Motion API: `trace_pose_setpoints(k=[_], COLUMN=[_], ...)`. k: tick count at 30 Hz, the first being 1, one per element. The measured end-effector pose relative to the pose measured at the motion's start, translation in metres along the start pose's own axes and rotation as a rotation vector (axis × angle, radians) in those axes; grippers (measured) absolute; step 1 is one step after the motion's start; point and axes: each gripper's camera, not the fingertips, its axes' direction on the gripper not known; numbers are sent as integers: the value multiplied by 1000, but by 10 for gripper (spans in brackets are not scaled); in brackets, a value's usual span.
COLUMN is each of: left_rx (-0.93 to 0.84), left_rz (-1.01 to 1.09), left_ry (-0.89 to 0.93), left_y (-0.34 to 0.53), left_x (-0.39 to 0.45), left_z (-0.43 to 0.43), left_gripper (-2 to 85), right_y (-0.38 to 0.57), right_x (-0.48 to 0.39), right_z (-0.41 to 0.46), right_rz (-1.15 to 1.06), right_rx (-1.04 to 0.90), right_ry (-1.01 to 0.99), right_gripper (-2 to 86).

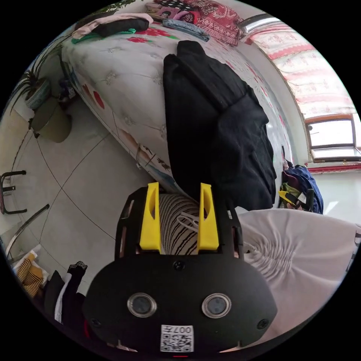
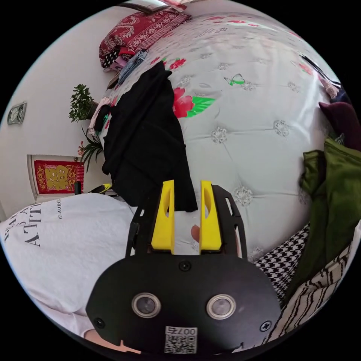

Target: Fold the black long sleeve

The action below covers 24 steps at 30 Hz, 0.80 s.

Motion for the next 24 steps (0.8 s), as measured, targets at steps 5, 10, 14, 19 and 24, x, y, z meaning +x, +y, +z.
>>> trace_pose_setpoints(k=[5,10,14,19,24], left_rx=[-2,-16,24,73,58], left_rz=[61,129,214,126,24], left_ry=[62,202,136,140,278], left_y=[-8,-10,-6,23,42], left_x=[-16,-40,-30,-57,-84], left_z=[33,34,17,16,45], left_gripper=[166,120,24,113,157], right_y=[-2,-11,-6,16,32], right_x=[-14,-26,-36,-34,-23], right_z=[16,25,10,-24,-33], right_rz=[-56,-57,-89,-75,-2], right_rx=[-82,-164,-146,-21,13], right_ry=[30,119,124,29,-39], right_gripper=[64,41,13,4,2])
